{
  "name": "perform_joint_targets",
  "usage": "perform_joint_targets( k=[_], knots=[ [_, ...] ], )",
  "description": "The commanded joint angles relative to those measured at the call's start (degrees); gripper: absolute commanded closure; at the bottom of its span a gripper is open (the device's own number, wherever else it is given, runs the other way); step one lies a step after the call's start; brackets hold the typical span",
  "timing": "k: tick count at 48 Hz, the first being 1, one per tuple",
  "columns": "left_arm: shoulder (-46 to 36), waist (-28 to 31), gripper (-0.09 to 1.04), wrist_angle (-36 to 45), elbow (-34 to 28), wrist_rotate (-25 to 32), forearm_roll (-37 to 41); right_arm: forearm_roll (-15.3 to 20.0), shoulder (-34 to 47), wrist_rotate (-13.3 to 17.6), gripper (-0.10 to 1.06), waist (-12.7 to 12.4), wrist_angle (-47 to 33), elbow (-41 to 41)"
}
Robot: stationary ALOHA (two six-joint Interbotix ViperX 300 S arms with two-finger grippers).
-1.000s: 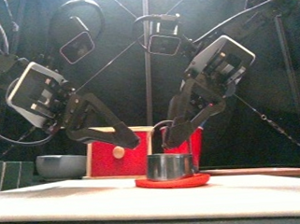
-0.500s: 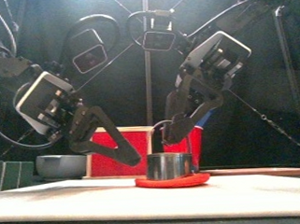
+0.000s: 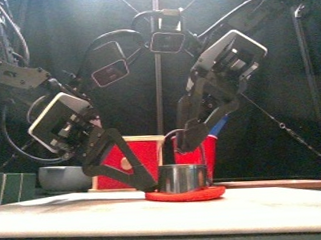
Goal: Get the cutter from the drawer then cut the dough then place the extra dough in the bowl
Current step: Cut the dough
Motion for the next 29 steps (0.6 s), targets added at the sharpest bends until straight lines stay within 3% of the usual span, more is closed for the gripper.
perform_joint_targets(
  k=[1, 18, 29],
  knots=[
    [-0.44, 0.7, 0.38, 0.79, -0.44, 0.62, -1.85, 0.0, -1.41, 0.0, 0.28, 0.09, 1.23, -2.2],
    [-0.44, 0.7, 0.38, 0.88, -0.44, 1.23, -2.11, -0.09, -0.26, 0.0, 0.31, 0.26, 1.93, -2.99],
    [-0.44, 0.7, 0.38, 0.79, -0.35, 1.23, -2.11, -0.18, -0.53, -0.09, 0.48, 0.35, 2.02, -2.99]
  ],
)
